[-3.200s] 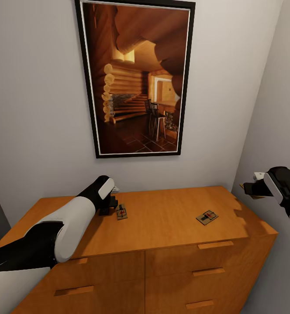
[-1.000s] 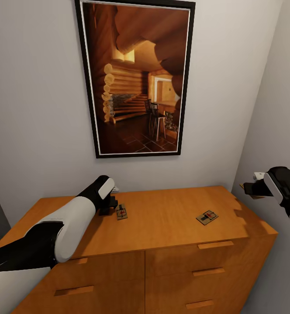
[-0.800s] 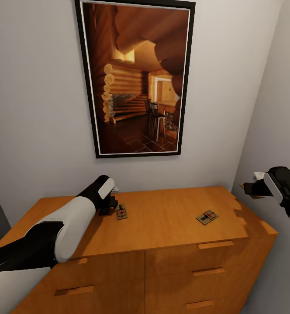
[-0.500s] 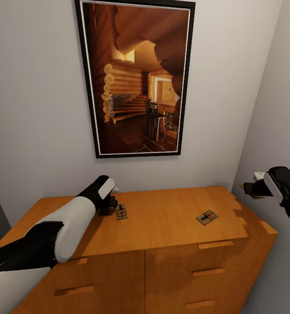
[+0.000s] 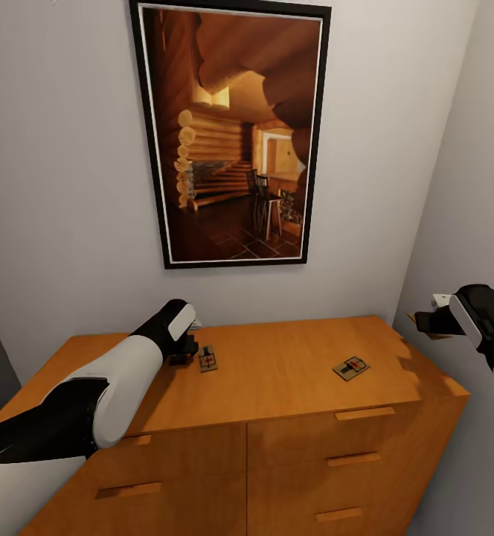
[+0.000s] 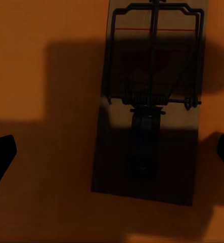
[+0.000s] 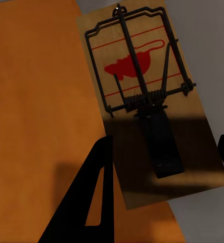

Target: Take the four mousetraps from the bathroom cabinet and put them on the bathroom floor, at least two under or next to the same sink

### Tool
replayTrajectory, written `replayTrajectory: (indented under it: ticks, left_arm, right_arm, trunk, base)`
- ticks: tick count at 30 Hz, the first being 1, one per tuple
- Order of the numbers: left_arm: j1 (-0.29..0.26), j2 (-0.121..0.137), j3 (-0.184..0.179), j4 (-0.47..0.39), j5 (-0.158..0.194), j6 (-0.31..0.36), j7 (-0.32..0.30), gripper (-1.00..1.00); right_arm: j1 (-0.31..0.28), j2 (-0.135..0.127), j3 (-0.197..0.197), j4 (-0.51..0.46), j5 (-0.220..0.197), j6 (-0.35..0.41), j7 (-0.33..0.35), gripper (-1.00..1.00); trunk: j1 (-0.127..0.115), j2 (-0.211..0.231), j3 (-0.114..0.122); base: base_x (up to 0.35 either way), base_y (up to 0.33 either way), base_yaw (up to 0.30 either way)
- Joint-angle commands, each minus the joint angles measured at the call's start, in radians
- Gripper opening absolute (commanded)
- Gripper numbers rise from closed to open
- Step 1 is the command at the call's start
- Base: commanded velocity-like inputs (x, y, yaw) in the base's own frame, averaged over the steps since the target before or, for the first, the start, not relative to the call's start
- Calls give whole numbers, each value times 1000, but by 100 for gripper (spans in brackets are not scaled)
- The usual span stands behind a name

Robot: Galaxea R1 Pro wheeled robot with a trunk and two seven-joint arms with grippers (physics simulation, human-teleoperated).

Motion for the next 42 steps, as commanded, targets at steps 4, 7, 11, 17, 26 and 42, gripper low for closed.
replayTrajectory:
  ticks: [4, 7, 11, 17, 26, 42]
  left_arm:
    - [0, -1, 11, 75, 19, 1, 8, 100]
    - [0, -1, 11, 75, 18, 0, 8, 100]
    - [0, -1, 10, 75, 17, 0, 8, 100]
    - [0, -2, 10, 76, 17, 1, 8, -100]
    - [0, -2, 10, 76, 20, 2, 8, -100]
    - [0, -1, 7, 11, 9, 2, 9, -100]
  right_arm:
    - [-1, -1, 5, -1, 2, 3, 5, -100]
    - [-1, -1, 5, -1, 2, 3, 5, -100]
    - [-1, -1, 5, -1, 2, 3, 5, -100]
    - [-1, -1, 5, -1, 2, 3, 5, -100]
    - [-1, -1, 5, -1, 2, 3, 5, -100]
    - [-1, -1, 5, -1, 2, 3, 5, -100]
  trunk:
    - [0, -1, -1]
    - [0, -1, -1]
    - [0, -1, -1]
    - [0, -1, -1]
    - [0, -1, -1]
    - [0, -1, -1]
  base:
    - [-1, 0, 0]
    - [0, 0, 0]
    - [0, 0, 0]
    - [0, 0, 0]
    - [0, 0, 0]
    - [0, 0, 0]
